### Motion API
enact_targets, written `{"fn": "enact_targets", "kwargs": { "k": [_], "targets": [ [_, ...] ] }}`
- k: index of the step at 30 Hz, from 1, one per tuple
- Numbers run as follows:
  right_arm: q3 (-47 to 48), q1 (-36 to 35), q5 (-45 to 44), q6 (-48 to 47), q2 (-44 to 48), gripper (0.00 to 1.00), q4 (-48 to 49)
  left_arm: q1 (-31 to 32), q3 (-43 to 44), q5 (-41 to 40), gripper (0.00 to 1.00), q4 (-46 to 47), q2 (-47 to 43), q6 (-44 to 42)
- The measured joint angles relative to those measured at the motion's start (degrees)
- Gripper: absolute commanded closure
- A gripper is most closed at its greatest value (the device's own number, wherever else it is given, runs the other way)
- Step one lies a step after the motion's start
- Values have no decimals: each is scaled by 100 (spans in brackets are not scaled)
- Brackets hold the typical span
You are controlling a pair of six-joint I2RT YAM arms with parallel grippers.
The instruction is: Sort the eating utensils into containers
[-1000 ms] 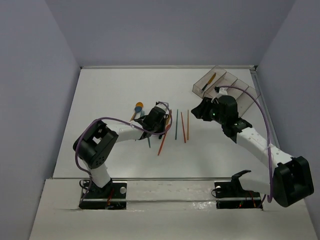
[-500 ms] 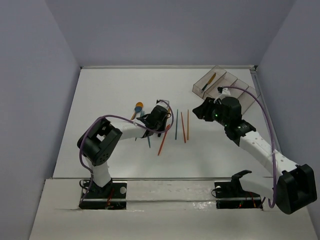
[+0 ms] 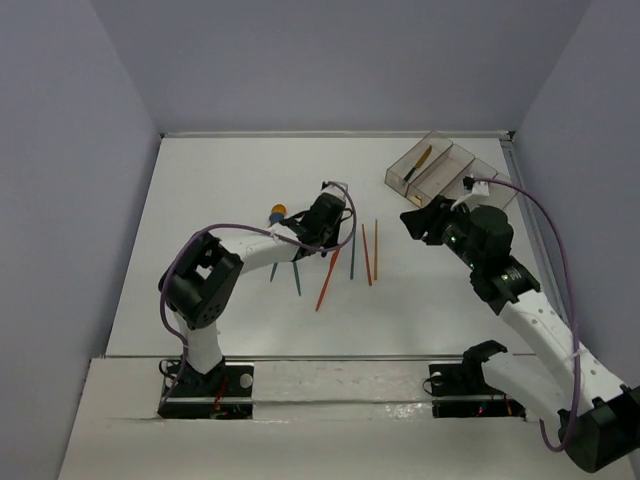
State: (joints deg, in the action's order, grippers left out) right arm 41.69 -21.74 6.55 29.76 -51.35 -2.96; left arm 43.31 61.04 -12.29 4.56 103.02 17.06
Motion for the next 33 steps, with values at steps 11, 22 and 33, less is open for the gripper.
{"fn": "enact_targets", "kwargs": {
  "k": [11,22,33],
  "targets": [
    [0,0,-848,-85,1672,47,-866,9,2861,208,100,-249,634,-345],
    [-197,0,-892,92,2144,47,-1174,11,6094,857,100,-409,3056,-728],
    [-516,0,-520,269,2087,48,-1143,9,7659,1080,100,669,4529,-946]
  ]
}}
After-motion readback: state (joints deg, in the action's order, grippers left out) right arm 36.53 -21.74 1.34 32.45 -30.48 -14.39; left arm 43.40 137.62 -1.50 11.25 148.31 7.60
